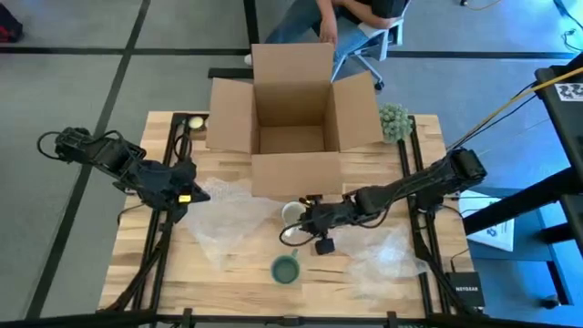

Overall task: Wrap mug
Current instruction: Wrap the green mug with bubble wrap

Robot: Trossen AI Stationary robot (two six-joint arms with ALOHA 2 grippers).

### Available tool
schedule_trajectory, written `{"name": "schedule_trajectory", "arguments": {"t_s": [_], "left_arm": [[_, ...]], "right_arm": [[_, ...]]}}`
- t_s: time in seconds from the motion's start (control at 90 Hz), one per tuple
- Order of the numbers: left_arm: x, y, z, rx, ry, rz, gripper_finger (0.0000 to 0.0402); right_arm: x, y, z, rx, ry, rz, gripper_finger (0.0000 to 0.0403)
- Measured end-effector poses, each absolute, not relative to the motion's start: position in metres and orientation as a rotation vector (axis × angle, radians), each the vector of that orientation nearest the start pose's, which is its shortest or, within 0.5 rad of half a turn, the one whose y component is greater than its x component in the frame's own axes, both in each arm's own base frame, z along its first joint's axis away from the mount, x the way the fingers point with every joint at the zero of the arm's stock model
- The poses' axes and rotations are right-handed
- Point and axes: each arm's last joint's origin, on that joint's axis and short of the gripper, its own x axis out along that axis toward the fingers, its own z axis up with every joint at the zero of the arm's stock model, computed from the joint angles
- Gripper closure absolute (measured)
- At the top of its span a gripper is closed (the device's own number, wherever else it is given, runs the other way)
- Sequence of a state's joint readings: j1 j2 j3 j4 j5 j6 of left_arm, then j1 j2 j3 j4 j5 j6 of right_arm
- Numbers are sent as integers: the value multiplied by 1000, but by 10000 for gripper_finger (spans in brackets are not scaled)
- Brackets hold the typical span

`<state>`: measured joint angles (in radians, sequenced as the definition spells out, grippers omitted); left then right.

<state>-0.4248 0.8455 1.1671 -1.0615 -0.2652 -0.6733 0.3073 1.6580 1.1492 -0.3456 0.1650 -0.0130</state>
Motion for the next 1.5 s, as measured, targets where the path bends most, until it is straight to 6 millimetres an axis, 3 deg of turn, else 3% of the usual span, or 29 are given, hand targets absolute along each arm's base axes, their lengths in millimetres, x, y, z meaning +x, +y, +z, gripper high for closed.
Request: {"name": "schedule_trajectory", "arguments": {"t_s": [0.167, 0.333, 0.489, 0.7, 0.756, 1.089, 1.233, 1.5], "left_arm": [[121, -46, 371, -393, 712, 87, 401], [121, -46, 371, -393, 712, 87, 401], [121, -46, 371, -393, 712, 87, 401], [121, -46, 371, -393, 712, 87, 401], [121, -46, 371, -393, 712, 87, 401], [120, -50, 371, -390, 717, 64, 401], [119, -52, 371, -396, 718, 49, 401], [119, -53, 371, -405, 719, 45, 401]], "right_arm": [[340, 103, 208, -269, 888, 156, 210], [343, 103, 195, -299, 934, 131, 207], [342, 101, 193, -368, 948, 114, 254], [338, 100, 190, -422, 994, 134, 378], [336, 99, 189, -437, 1022, 138, 391], [306, 89, 195, -404, 1273, 35, 395], [300, 87, 197, -397, 1303, 19, 395], [299, 86, 198, -374, 1302, 6, 329]]}}
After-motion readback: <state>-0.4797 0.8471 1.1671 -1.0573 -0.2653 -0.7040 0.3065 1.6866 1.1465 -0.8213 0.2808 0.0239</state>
